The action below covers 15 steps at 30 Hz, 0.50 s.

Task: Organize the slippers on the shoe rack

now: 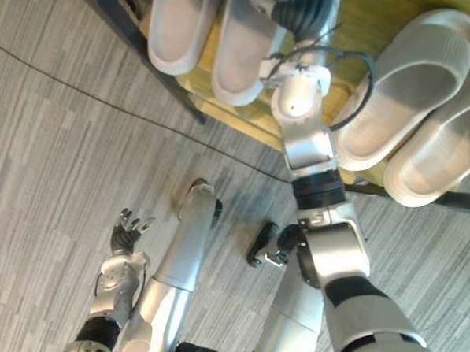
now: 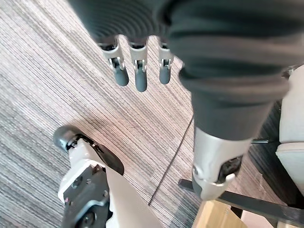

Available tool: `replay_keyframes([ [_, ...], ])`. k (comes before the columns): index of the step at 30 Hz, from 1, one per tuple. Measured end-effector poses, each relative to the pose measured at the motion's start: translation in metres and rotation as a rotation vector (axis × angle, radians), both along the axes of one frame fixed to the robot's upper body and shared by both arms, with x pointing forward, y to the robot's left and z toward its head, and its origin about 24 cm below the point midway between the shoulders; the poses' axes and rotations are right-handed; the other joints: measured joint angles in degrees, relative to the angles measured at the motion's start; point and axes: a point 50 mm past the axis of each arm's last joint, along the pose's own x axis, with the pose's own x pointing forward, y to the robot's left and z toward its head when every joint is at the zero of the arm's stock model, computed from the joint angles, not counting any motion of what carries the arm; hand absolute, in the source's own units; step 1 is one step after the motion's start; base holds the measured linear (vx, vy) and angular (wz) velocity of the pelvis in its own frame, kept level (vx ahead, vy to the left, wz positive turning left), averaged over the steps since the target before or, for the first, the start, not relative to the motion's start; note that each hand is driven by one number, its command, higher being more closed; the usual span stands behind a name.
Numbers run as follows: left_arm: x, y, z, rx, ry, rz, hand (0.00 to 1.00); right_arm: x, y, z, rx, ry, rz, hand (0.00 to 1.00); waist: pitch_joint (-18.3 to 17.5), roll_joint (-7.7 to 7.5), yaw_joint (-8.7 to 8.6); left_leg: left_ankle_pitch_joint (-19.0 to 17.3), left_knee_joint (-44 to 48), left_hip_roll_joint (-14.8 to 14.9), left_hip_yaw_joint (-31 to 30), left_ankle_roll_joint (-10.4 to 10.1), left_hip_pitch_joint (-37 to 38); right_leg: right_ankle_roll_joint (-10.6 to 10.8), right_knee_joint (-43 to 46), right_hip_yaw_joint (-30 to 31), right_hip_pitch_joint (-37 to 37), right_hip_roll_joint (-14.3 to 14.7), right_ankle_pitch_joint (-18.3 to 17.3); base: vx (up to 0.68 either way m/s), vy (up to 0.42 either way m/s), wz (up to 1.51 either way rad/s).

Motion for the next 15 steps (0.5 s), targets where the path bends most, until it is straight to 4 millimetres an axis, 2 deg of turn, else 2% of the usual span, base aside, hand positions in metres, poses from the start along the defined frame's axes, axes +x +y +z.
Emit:
replay_keyframes([
  [4,0.0,0.0,-0.001,-0.001,0.01,-0.002,0.0,-0.009,0.004,-0.013,0.063,-0.009,0.038,0.0,0.0,0.0,-0.47,0.07,-0.01,0.01,0.07,-0.13,0.24,-0.04,-0.02,0.03,0.26,0.02,0.02,0.0,0.0,0.0],
  [6,0.0,0.0,-0.001,-0.002,0.018,-0.003,0.0,-0.012,0.005,-0.029,0.14,0.013,0.068,0.0,0.0,-0.01,-0.95,0.03,-0.13,0.01,0.08,-0.06,1.01,-0.01,-0.18,0.0,1.11,0.05,0.01,0.0,0.001,0.02],
  [8,0.0,0.001,-0.001,-0.002,0.019,-0.003,0.0,-0.013,0.01,-0.057,0.273,0.078,0.128,0.0,-0.02,-0.04,-1.51,0.03,-0.95,0.17,0.26,0.05,2.48,-0.01,-1.05,0.03,2.54,0.13,0.01,0.0,0.0,0.0],
  [11,-0.001,0.001,-0.002,-0.006,0.025,0.003,0.0,-0.015,0.011,-0.085,0.39,0.148,0.188,0.0,-0.02,-0.04,-1.86,0.09,-2.04,0.46,0.71,0.68,3.64,-0.03,-2.07,0.15,3.62,0.11,0.07,-0.01,0.012,-0.03],
  [15,-0.002,0.003,-0.004,-0.02,0.037,0.022,0.0,-0.015,0.014,-0.098,0.456,0.195,0.249,0.0,-0.01,-0.06,-1.91,0.1,-2.14,0.58,0.82,0.63,3.98,-0.12,-2.25,0.11,4.0,0.11,0.11,0.0,0.0,0.0],
])
